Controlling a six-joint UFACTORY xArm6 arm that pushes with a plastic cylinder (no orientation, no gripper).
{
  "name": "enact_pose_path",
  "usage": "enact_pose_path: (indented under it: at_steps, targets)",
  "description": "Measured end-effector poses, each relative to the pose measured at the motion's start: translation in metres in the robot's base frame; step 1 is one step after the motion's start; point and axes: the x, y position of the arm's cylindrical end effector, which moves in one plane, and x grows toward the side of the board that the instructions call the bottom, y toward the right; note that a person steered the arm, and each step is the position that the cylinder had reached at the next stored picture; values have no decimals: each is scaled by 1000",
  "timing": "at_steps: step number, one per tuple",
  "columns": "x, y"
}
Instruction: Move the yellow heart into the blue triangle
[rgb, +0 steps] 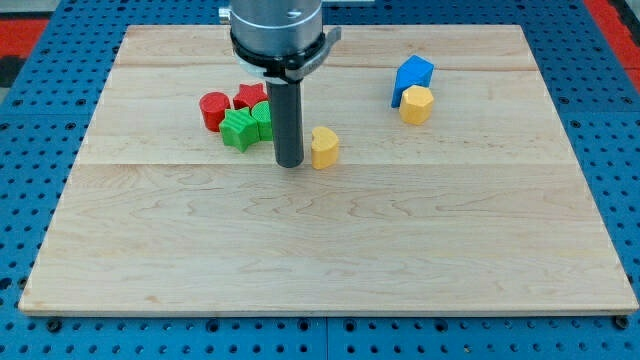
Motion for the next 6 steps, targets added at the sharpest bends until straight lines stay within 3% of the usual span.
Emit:
enact_pose_path:
  at_steps: [3,5,6]
  targets:
    - [-2,82]
    - [-64,103]
    - [-64,103]
